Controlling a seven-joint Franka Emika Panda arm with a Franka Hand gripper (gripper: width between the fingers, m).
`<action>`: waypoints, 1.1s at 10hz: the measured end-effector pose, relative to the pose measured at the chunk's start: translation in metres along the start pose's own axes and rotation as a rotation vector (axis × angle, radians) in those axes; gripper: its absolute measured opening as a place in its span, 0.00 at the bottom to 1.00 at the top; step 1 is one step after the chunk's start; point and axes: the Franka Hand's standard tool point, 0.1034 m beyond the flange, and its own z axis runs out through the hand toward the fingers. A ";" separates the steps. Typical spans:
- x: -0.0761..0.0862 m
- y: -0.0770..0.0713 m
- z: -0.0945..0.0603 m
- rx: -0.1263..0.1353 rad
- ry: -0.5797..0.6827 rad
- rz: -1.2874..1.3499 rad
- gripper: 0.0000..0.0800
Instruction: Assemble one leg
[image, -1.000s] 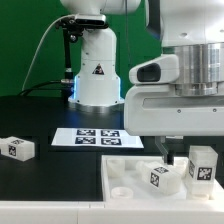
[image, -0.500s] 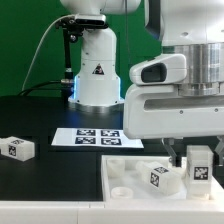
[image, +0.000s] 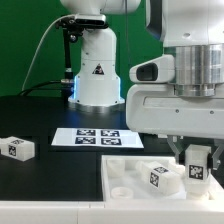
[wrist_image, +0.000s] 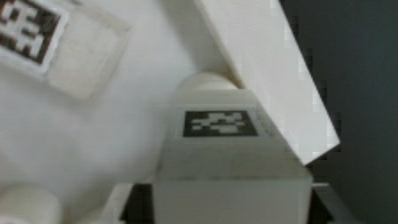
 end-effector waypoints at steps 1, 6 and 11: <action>0.000 0.001 0.000 0.001 -0.004 0.143 0.36; -0.002 0.003 0.002 0.017 -0.044 0.850 0.36; -0.005 0.004 0.003 0.008 -0.054 0.273 0.77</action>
Offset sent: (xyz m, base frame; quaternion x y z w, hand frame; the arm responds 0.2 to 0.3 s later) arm 0.0091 0.0082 -0.0033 0.0436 -0.0012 0.4171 0.9078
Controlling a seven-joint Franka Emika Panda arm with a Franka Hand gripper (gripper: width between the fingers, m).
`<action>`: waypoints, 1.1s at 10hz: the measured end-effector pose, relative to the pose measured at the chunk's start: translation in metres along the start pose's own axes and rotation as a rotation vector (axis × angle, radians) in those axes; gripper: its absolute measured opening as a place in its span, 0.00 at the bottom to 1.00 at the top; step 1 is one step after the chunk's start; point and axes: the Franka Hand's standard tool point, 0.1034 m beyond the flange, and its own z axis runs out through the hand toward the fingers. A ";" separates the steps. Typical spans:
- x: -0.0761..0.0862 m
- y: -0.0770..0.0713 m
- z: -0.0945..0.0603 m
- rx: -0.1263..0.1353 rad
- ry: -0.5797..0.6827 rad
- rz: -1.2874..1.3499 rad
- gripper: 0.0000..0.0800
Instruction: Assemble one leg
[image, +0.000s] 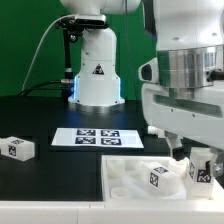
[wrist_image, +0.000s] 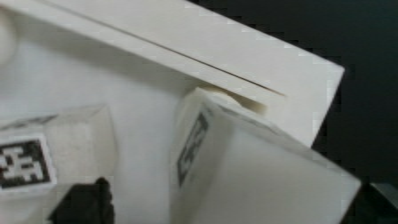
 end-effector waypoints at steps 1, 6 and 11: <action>-0.006 0.001 0.000 -0.046 -0.027 -0.136 0.81; -0.003 -0.002 0.000 -0.059 -0.008 -0.591 0.81; -0.009 -0.004 0.001 -0.069 -0.007 -0.716 0.56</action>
Offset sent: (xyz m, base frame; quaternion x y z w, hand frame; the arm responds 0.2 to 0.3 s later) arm 0.0000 0.0000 0.0000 0.0000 0.0000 -0.1296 0.9916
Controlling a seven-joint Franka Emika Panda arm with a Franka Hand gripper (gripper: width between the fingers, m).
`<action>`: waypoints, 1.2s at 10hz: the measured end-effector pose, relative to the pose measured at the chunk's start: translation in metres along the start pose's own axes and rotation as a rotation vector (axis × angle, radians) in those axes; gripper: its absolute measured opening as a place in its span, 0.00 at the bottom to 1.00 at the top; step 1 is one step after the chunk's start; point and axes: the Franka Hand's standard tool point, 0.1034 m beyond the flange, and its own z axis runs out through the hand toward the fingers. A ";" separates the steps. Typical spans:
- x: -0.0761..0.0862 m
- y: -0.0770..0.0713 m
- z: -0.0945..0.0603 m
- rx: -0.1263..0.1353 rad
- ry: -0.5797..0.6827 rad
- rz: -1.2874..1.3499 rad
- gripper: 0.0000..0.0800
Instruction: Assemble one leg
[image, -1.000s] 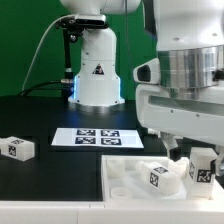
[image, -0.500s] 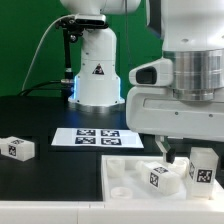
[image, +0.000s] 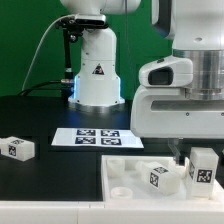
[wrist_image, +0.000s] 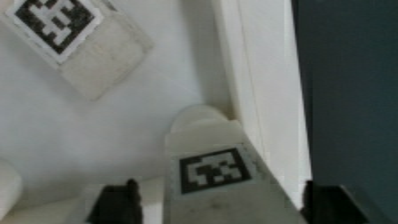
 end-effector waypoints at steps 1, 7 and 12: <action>0.000 0.000 0.000 0.000 0.000 0.108 0.36; -0.001 -0.001 0.000 0.006 -0.020 0.652 0.36; 0.002 -0.007 0.002 0.048 -0.010 1.380 0.36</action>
Offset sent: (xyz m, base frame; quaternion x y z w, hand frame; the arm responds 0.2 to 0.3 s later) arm 0.0000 0.0000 0.0000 0.0000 0.0000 0.1938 0.9810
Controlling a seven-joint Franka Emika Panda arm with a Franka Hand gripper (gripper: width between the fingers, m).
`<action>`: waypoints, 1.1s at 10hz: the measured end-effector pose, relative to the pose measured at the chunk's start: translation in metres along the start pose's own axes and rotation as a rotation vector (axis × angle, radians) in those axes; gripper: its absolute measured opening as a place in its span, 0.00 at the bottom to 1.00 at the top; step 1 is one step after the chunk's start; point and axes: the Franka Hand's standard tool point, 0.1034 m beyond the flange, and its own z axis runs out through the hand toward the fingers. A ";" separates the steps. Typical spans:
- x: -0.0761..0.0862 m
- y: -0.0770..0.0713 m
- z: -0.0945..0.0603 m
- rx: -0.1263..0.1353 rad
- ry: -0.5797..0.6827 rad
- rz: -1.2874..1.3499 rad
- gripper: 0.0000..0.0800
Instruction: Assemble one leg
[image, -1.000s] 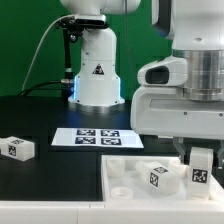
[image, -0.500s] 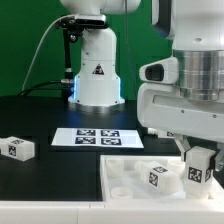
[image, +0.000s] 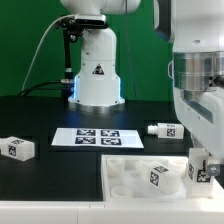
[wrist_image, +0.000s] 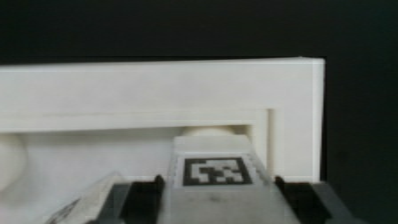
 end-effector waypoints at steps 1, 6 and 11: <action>0.000 0.000 0.000 0.000 0.000 -0.011 0.36; -0.006 0.002 0.002 0.002 0.000 -0.614 0.80; -0.007 0.003 0.004 0.001 0.011 -0.931 0.81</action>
Offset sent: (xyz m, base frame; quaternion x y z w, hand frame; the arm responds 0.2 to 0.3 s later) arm -0.0052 0.0090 0.0006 0.0186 -0.0196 -0.3315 0.9431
